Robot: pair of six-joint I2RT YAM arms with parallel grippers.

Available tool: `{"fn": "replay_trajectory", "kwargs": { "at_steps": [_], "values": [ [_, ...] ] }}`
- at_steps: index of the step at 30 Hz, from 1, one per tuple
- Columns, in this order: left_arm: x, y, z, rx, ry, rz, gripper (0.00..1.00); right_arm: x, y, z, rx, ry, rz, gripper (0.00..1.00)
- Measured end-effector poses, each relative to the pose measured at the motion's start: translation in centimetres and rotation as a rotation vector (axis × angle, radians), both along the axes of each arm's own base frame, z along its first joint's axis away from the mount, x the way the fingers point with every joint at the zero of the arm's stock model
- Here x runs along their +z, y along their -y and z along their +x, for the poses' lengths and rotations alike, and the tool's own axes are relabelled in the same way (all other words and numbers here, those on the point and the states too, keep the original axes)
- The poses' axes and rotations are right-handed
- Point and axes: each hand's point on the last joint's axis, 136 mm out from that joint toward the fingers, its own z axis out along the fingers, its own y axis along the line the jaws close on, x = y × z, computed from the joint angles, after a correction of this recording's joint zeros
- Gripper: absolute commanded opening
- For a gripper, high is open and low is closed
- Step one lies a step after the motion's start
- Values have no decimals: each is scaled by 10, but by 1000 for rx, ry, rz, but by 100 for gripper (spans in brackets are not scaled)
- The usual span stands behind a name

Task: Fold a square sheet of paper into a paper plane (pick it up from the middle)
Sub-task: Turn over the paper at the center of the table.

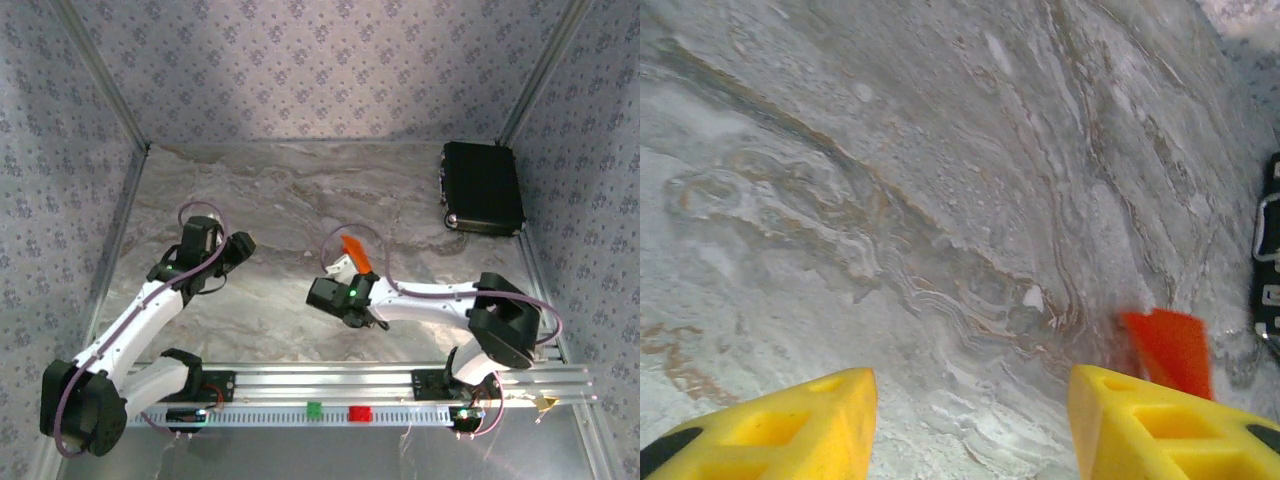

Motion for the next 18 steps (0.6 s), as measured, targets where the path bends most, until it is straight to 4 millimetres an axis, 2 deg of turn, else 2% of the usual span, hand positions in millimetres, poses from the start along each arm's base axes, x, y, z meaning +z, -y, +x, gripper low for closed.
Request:
{"fn": "replay_trajectory", "kwargs": {
  "at_steps": [2,5,7,10,13,16,18],
  "values": [
    [0,-2,-1,6,0,4,52,-13,-13,-6,39,-47,15,14],
    [-1,-3,-3,6,-11,8,53,-27,-31,-15,86,-110,54,33],
    [-1,-3,-3,6,-11,8,53,-30,-41,-19,103,-139,96,46],
    [-3,-2,-3,2,-17,6,53,-25,-54,-22,121,-155,198,55],
    [-10,2,-4,-15,-45,1,52,-10,-54,-21,101,-155,376,50],
    [-19,10,-4,-47,-81,-17,44,1,-39,-7,8,-154,599,30],
    [-23,17,-3,-76,-99,-37,38,0,-26,5,-65,-161,740,21]
  ]
}}
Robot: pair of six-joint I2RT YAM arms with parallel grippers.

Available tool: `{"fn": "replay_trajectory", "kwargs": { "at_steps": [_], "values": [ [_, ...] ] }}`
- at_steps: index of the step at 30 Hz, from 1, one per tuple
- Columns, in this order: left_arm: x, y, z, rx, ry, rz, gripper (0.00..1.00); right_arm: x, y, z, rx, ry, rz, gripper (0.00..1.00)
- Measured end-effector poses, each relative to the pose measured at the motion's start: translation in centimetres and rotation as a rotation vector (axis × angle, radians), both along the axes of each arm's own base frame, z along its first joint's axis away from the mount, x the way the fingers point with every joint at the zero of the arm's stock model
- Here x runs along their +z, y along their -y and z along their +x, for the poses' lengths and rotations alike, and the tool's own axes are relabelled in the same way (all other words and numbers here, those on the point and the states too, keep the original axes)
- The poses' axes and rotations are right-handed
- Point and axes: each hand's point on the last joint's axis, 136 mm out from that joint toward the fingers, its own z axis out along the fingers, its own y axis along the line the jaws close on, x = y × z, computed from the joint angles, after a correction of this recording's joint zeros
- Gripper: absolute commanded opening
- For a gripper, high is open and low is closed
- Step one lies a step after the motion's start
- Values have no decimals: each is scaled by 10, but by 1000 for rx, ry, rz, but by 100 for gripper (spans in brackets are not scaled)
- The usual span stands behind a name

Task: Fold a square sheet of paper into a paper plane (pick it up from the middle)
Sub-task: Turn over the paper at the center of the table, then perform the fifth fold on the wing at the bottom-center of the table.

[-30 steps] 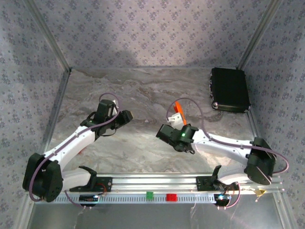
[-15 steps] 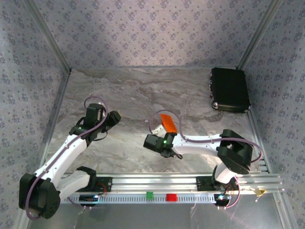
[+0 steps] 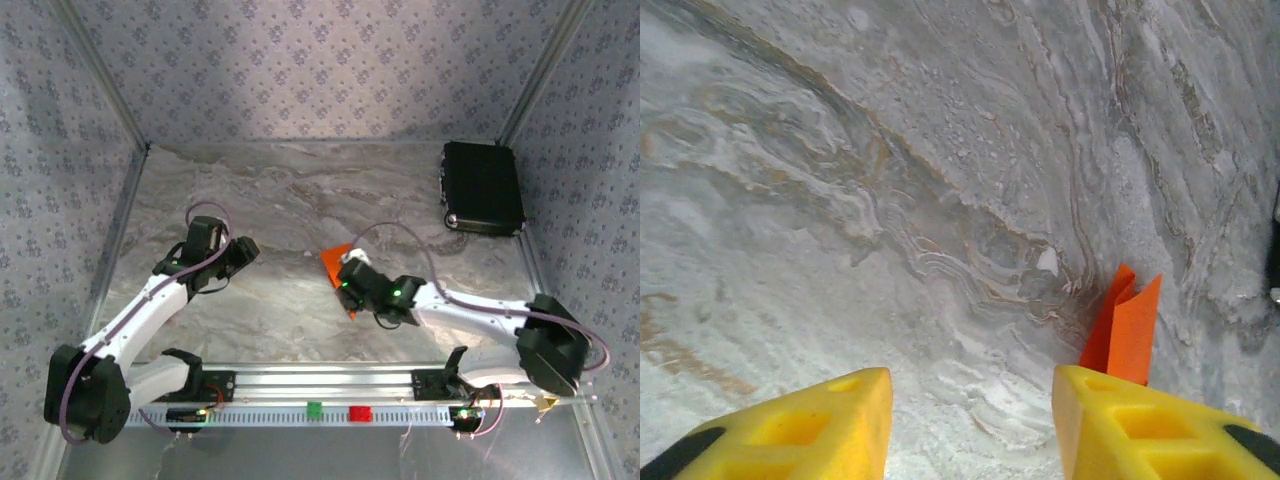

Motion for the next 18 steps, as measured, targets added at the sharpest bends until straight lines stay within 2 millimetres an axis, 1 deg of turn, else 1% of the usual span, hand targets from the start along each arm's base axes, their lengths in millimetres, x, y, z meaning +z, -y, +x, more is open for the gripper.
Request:
{"fn": "replay_trajectory", "kwargs": {
  "at_steps": [3,5,9,12,14,18],
  "values": [
    [-10,11,1,-38,-36,-22,32,-15,17,10,-91,-85,165,11],
    [-15,19,-1,-65,-54,-32,29,-25,20,10,-117,-155,243,8],
    [-20,36,-5,-123,-72,-49,25,-28,6,13,-103,-240,359,5],
    [-19,45,-6,-153,-73,-62,24,-35,-3,12,-89,-291,399,5],
    [-17,48,-6,-163,-67,-69,24,-42,-7,10,-92,-324,408,5],
    [-14,50,-4,-168,-52,-77,24,-57,-8,8,-127,-384,408,4]
  ]
}}
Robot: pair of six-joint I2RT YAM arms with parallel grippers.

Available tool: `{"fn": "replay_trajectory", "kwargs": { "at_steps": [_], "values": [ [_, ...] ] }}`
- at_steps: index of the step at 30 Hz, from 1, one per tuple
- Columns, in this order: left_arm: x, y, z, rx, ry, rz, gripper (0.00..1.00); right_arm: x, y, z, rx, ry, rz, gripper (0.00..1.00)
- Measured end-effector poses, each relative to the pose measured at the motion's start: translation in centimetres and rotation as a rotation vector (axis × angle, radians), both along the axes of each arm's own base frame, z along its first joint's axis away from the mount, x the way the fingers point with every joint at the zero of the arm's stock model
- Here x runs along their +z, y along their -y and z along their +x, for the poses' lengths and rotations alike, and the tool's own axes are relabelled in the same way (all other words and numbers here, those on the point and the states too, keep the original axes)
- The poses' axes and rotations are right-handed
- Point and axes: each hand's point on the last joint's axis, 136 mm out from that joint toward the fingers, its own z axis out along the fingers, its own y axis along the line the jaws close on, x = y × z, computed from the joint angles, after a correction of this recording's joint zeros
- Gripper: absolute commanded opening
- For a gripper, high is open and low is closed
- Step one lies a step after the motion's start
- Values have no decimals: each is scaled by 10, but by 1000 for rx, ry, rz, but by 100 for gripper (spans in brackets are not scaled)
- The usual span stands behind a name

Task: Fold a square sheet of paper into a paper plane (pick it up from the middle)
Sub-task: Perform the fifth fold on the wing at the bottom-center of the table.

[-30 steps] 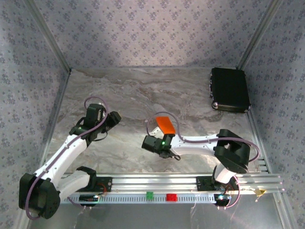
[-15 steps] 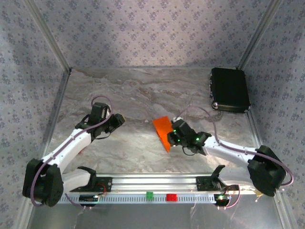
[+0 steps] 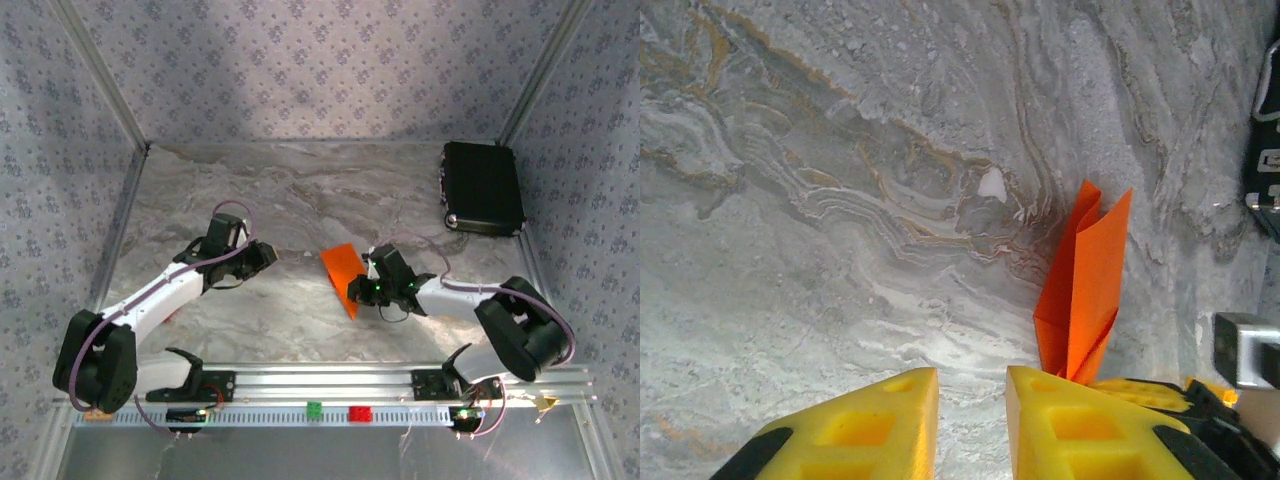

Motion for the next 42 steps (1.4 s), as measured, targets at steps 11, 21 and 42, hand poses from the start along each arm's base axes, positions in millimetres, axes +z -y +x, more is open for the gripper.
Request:
{"fn": "replay_trajectory", "kwargs": {
  "at_steps": [11,21,42],
  "values": [
    [-2,8,6,-12,14,-8,23,-10,1,-3,-170,-62,81,4],
    [-10,16,14,-8,-9,-11,21,-7,-11,-14,-283,-95,129,4],
    [-12,108,-11,-262,-59,-96,15,24,54,-8,-404,11,141,8]
  ]
}}
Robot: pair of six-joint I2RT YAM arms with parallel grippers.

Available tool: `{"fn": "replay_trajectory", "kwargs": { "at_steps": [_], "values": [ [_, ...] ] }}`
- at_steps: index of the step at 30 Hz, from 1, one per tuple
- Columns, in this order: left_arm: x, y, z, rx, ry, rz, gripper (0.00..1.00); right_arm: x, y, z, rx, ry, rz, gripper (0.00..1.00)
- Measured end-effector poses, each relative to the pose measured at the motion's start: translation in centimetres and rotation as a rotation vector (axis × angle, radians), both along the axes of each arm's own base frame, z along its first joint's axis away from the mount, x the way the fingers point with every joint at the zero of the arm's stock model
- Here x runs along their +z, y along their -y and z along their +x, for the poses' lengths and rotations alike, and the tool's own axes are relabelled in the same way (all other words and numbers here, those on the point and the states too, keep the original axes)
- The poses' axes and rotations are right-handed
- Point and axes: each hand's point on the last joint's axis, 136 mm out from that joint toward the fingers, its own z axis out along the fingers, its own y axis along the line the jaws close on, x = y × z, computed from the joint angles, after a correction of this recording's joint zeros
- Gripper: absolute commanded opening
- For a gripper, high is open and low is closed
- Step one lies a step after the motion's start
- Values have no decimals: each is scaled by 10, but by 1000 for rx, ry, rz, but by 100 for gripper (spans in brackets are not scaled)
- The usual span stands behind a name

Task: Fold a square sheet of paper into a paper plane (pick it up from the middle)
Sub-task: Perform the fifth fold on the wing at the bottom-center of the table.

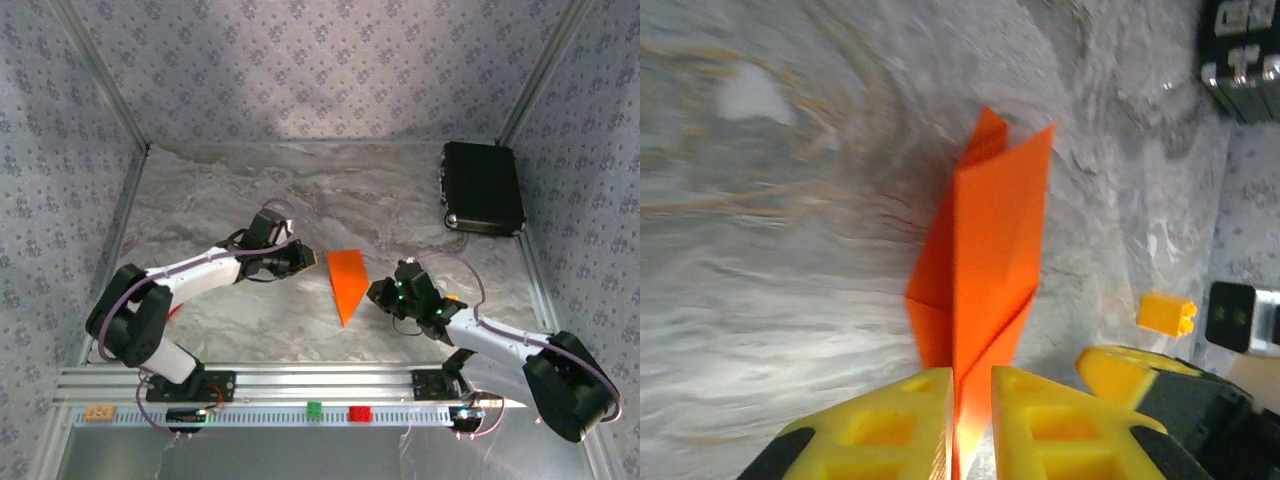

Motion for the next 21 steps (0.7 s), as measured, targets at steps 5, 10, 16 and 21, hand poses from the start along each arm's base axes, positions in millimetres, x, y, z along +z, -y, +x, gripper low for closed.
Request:
{"fn": "replay_trajectory", "kwargs": {
  "at_steps": [5,10,16,21],
  "values": [
    [-12,33,-7,-77,-35,-14,14,1,2,-2,5,-3,2,7],
    [-25,50,-5,-108,-75,-21,13,0,3,-2,9,-3,-4,7],
    [-41,60,1,-114,-106,-17,9,-10,3,-4,19,-31,-25,8],
    [-66,59,0,-106,-151,13,6,-22,1,-9,52,-70,-44,11]
  ]
}}
